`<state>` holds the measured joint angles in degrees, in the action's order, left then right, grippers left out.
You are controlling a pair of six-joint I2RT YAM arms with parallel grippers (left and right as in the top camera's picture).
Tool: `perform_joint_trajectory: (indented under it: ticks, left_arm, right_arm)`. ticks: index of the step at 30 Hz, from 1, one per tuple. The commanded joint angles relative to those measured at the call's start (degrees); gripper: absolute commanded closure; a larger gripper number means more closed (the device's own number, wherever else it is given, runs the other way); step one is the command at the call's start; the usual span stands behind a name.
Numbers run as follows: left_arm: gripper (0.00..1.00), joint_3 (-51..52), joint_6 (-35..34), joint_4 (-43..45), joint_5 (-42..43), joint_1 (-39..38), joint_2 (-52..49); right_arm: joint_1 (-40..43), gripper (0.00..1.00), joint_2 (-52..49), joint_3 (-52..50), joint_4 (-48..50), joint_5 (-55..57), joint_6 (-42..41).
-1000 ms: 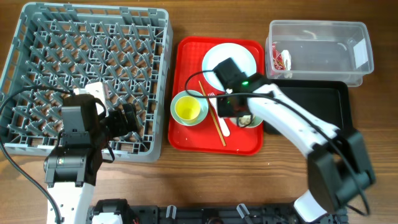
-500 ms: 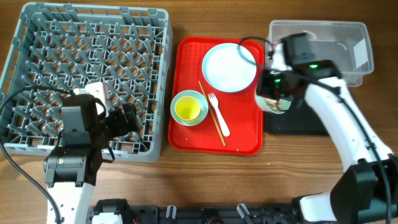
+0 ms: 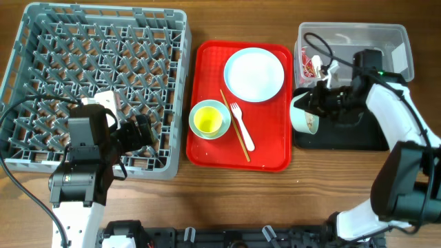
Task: Sort waste into correct bins and load items into the dishwasher rack
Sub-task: 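Grasp the green rice bowl rim with the right gripper and lift, then tip the green bowl over the black tray to pour out the rice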
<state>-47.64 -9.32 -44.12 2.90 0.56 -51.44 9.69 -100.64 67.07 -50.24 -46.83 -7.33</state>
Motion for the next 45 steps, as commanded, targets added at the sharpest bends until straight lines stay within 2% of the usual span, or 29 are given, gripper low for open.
perform_joint_trajectory:
  ticks: [1,5,10,17,24,32,45]
  left_arm:
    - [0.0,-1.1,-0.5,0.1,0.5,0.5,0.0]
    - [0.0,-1.1,-0.5,0.1,0.5,0.5,0.0]
    - [0.0,-1.1,-0.5,0.1,0.5,0.5,0.0]
    - [0.0,-1.1,-0.5,0.2,0.5,0.5,0.0]
    - [0.0,-1.1,-0.5,0.2,0.5,0.5,0.0]
    - [0.0,-1.1,-0.5,0.2,0.5,0.5,0.0]
    - [0.0,-1.1,-0.5,0.2,0.5,0.5,0.0]
  right_arm:
    - [3.7,0.96,-3.1,-0.3,0.1,-12.3,1.8]
    - [7.0,0.96,-4.9,-0.3,0.0,-17.9,2.6]
    - [10.9,0.96,-6.6,-0.3,-0.1,-18.5,-1.0]
    - [16.5,0.96,-7.2,-0.3,-0.1,-24.5,-0.5]
    - [21.8,0.96,-7.2,-0.3,0.2,-32.3,-5.1]
    - [23.1,0.96,-7.2,-0.3,1.6,-46.2,-5.3]
    - [23.1,0.96,-7.2,-0.3,3.2,-46.2,-6.8]
